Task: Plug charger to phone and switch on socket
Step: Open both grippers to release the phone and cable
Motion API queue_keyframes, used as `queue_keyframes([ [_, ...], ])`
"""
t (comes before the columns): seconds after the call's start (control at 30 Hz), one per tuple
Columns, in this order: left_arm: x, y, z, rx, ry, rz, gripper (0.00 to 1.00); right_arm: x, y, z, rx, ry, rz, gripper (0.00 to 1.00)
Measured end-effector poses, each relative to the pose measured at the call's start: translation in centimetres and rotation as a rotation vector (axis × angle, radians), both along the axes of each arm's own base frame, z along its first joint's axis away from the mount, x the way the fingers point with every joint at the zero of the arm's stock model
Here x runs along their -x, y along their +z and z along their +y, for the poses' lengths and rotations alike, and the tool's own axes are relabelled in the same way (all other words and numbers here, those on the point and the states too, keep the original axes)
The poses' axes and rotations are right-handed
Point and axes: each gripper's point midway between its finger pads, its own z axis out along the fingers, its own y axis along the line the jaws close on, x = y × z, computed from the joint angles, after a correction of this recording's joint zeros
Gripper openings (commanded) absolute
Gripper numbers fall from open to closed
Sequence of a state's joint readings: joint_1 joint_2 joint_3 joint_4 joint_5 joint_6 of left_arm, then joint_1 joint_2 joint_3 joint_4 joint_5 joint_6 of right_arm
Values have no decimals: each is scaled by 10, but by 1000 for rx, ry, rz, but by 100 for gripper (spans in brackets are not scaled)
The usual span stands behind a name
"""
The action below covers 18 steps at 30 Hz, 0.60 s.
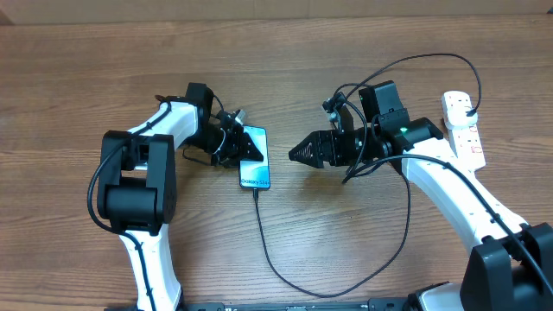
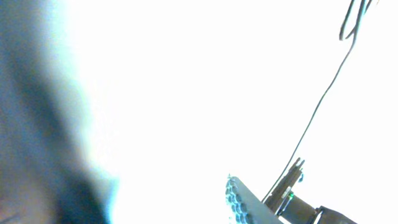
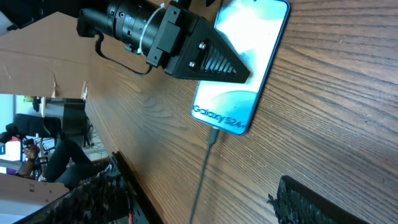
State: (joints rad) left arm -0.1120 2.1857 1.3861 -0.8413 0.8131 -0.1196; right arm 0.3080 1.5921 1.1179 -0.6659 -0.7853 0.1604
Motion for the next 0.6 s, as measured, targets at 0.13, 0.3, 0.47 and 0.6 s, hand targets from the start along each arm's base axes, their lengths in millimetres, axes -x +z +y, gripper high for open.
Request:
queue_keyframes([
  [0.13, 0, 2, -1, 8, 0, -2, 49, 0, 0, 0, 0, 0, 0, 83],
  [0.3, 0, 9, -3, 13, 3, 4, 64, 1, -1, 0, 3, 2, 4, 83],
  [0.47, 4, 10, 7, -82, 16, 53, 71, 1, -7, -5, 42, -15, 13, 83],
  [0.6, 8, 10, 21, -189, 19, 95, 73, 0, -16, -14, 111, -46, 20, 83],
])
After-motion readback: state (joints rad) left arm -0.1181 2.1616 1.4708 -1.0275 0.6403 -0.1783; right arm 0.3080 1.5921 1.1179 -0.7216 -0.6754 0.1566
